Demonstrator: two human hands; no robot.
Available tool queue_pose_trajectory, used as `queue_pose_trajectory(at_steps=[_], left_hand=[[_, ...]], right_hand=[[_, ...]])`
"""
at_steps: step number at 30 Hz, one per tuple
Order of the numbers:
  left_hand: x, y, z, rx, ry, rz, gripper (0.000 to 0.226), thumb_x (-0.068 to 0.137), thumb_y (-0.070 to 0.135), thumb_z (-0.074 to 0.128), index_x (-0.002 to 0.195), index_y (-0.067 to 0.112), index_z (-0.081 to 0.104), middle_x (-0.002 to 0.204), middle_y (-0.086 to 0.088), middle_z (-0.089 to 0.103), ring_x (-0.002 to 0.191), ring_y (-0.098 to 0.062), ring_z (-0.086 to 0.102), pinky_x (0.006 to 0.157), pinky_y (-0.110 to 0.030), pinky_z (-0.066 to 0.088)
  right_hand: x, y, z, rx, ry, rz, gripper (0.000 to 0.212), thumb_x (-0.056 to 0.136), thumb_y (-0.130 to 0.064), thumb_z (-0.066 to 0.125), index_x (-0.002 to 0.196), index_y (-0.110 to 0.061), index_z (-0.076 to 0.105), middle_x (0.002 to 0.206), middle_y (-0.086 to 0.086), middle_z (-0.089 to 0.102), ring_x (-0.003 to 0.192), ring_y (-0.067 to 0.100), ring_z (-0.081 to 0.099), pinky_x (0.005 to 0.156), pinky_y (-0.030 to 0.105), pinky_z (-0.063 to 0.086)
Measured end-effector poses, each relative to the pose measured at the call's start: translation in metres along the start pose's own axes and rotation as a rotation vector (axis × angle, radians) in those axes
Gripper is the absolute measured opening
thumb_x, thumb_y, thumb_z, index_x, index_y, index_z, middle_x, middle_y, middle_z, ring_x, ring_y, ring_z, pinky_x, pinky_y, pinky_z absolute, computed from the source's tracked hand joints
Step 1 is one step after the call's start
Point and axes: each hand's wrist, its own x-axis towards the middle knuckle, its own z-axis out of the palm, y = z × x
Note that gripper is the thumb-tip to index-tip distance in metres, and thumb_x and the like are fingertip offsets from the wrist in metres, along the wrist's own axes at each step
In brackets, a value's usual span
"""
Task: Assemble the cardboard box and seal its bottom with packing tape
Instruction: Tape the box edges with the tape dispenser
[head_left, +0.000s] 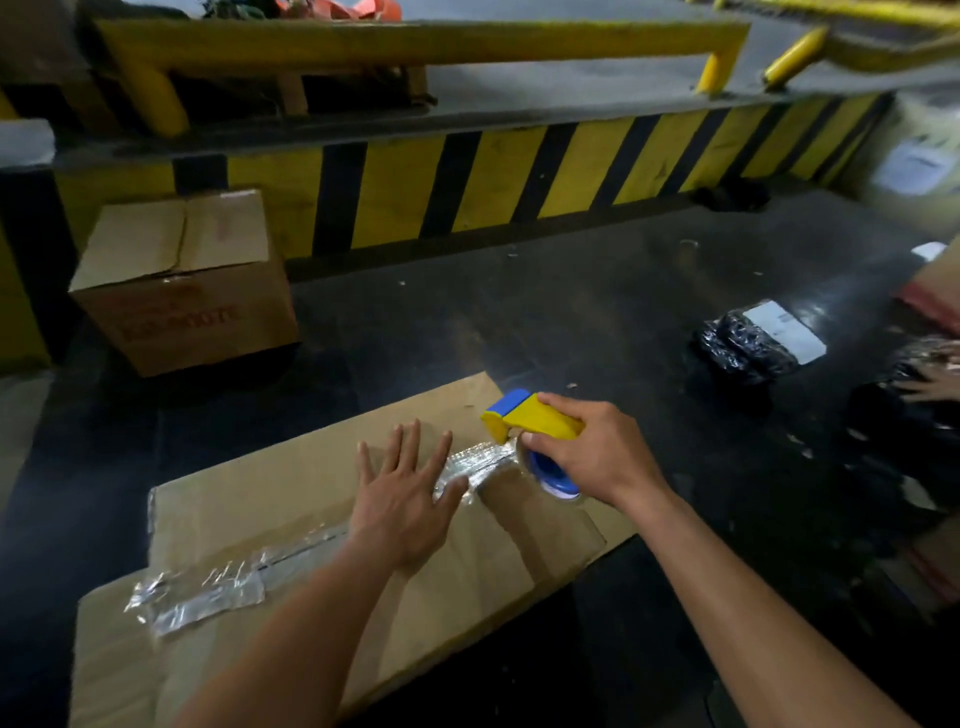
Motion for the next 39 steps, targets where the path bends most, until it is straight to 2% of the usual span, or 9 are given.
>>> queue_pose_trajectory(at_steps=[6, 9, 12, 15, 18, 27, 31, 36, 39], left_hand=[[-0.012, 0.001, 0.002, 0.001, -0.034, -0.029, 0.070, 0.097, 0.072, 0.005, 0.160, 0.043, -0.003, 0.170, -0.004, -0.010, 0.156, -0.027, -0.012, 0.120, -0.064, -0.007], [-0.004, 0.001, -0.019, -0.086, 0.000, -0.056, 0.049, 0.102, 0.057, 0.026, 0.144, 0.039, 0.044, 0.159, -0.008, 0.035, 0.150, -0.035, 0.025, 0.114, -0.059, 0.022], [0.017, -0.002, -0.051, -0.554, -0.013, -0.120, 0.049, 0.104, 0.052, 0.034, 0.098, 0.018, 0.069, 0.100, -0.006, 0.069, 0.102, -0.030, 0.066, 0.089, -0.041, 0.052], [0.034, 0.001, -0.081, -1.151, -0.236, -0.187, 0.047, 0.105, 0.046, 0.047, 0.113, 0.006, 0.072, 0.103, -0.011, 0.074, 0.079, -0.021, 0.070, 0.077, -0.033, 0.055], [0.037, 0.001, -0.096, -1.353, -0.378, -0.166, 0.032, 0.102, 0.031, 0.060, 0.117, 0.005, 0.071, 0.109, -0.015, 0.074, 0.086, -0.025, 0.069, 0.080, -0.036, 0.060], [0.054, -0.005, -0.100, -1.613, -0.557, -0.106, 0.028, 0.097, 0.015, 0.065, 0.121, 0.001, 0.071, 0.118, -0.017, 0.073, 0.096, -0.024, 0.072, 0.078, -0.030, 0.062], [0.064, -0.007, -0.101, -1.684, -0.637, -0.068, 0.025, 0.096, 0.014, 0.064, 0.118, 0.007, 0.073, 0.119, -0.013, 0.073, 0.101, -0.023, 0.072, 0.083, -0.031, 0.061], [0.074, -0.010, -0.105, -1.513, -0.599, -0.049, 0.018, 0.098, 0.003, 0.061, 0.110, 0.003, 0.074, 0.099, -0.015, 0.076, 0.088, -0.024, 0.074, 0.080, -0.033, 0.063], [0.080, -0.008, -0.109, -1.335, -0.512, 0.012, 0.015, 0.099, 0.005, 0.060, 0.105, 0.008, 0.074, 0.091, -0.014, 0.077, 0.082, -0.022, 0.074, 0.078, -0.032, 0.063]], right_hand=[[-0.023, 0.008, 0.038, 0.033, 0.047, 0.017, 0.063, 0.076, -0.050, 0.080, 0.135, -0.039, 0.060, 0.114, 0.003, 0.070, 0.103, 0.019, 0.064, 0.087, 0.031, 0.050], [-0.034, 0.015, 0.045, -0.017, 0.097, -0.027, 0.063, 0.078, -0.049, 0.078, 0.136, -0.040, 0.058, 0.097, 0.002, 0.062, 0.090, 0.018, 0.061, 0.077, 0.027, 0.046], [-0.042, 0.017, 0.049, -0.016, 0.142, -0.055, 0.063, 0.076, -0.048, 0.080, 0.135, -0.042, 0.059, 0.094, -0.003, 0.059, 0.085, 0.014, 0.059, 0.074, 0.026, 0.048], [-0.047, 0.014, 0.053, 0.017, 0.184, -0.096, 0.063, 0.073, -0.046, 0.082, 0.132, -0.043, 0.061, 0.086, -0.005, 0.055, 0.077, 0.009, 0.058, 0.068, 0.022, 0.045], [-0.047, 0.009, 0.053, 0.029, 0.194, -0.124, 0.063, 0.072, -0.049, 0.082, 0.131, -0.043, 0.060, 0.083, -0.008, 0.053, 0.076, 0.007, 0.057, 0.063, 0.017, 0.041], [-0.041, 0.001, 0.047, 0.099, 0.293, -0.170, 0.061, 0.072, -0.042, 0.085, 0.128, -0.043, 0.062, 0.085, -0.001, 0.057, 0.077, 0.011, 0.059, 0.065, 0.013, 0.044], [-0.036, 0.000, 0.040, 0.171, 0.295, -0.160, 0.060, 0.073, -0.042, 0.083, 0.130, -0.040, 0.063, 0.087, 0.002, 0.058, 0.078, 0.015, 0.061, 0.066, 0.023, 0.049], [-0.033, -0.003, 0.035, 0.138, 0.275, -0.182, 0.064, 0.072, -0.059, 0.078, 0.131, -0.038, 0.064, 0.084, 0.000, 0.056, 0.075, 0.014, 0.059, 0.062, 0.014, 0.043], [-0.031, -0.004, 0.036, 0.117, 0.258, -0.178, 0.062, 0.072, -0.049, 0.079, 0.131, -0.039, 0.062, 0.085, 0.001, 0.056, 0.077, 0.014, 0.058, 0.062, 0.013, 0.042]])
